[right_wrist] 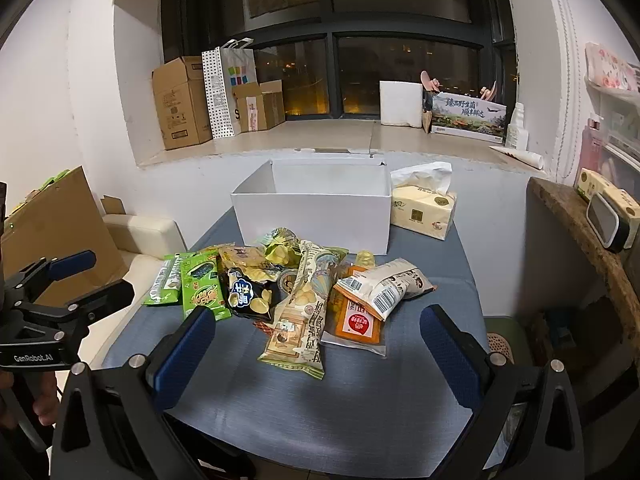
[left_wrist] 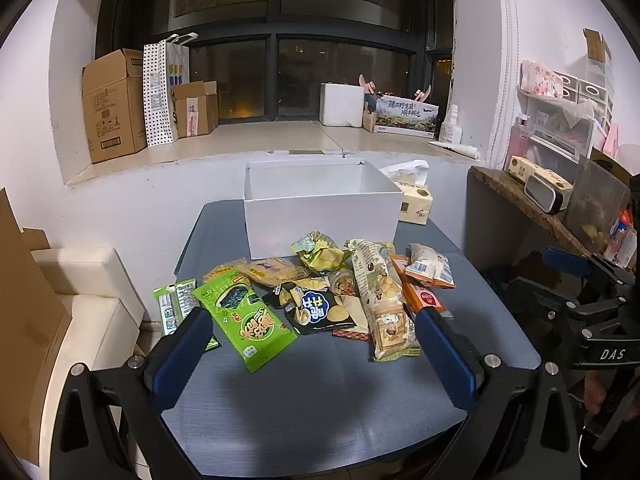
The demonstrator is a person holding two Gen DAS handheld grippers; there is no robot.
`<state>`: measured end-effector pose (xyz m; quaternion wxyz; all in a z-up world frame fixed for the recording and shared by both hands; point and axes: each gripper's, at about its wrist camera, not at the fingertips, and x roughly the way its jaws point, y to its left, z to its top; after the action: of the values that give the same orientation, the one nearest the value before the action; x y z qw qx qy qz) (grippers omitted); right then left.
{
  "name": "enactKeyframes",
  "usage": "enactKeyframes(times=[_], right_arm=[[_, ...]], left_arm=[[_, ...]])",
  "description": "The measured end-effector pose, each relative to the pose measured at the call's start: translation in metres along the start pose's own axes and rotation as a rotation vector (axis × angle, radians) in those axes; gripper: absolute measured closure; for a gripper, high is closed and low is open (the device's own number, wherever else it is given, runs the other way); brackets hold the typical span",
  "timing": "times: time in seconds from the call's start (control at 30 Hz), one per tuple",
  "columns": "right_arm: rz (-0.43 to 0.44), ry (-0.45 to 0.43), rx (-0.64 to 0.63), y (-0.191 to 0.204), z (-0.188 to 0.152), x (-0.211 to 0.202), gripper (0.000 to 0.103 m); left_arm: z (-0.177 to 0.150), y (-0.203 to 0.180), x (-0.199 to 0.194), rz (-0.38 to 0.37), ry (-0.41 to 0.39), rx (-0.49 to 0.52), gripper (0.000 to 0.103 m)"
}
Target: Organize snacks
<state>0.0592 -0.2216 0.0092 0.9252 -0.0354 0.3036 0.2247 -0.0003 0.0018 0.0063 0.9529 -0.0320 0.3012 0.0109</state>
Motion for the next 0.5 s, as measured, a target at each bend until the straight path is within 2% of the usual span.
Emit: enactKeyframes(times=[0.5], right_arm=[[0.002, -0.004, -0.004, 0.0015, -0.0007, -0.0007, 0.000]], left_arm=[[-0.0022, 0.0007, -0.0001, 0.011, 0.007, 0.002, 0.000]])
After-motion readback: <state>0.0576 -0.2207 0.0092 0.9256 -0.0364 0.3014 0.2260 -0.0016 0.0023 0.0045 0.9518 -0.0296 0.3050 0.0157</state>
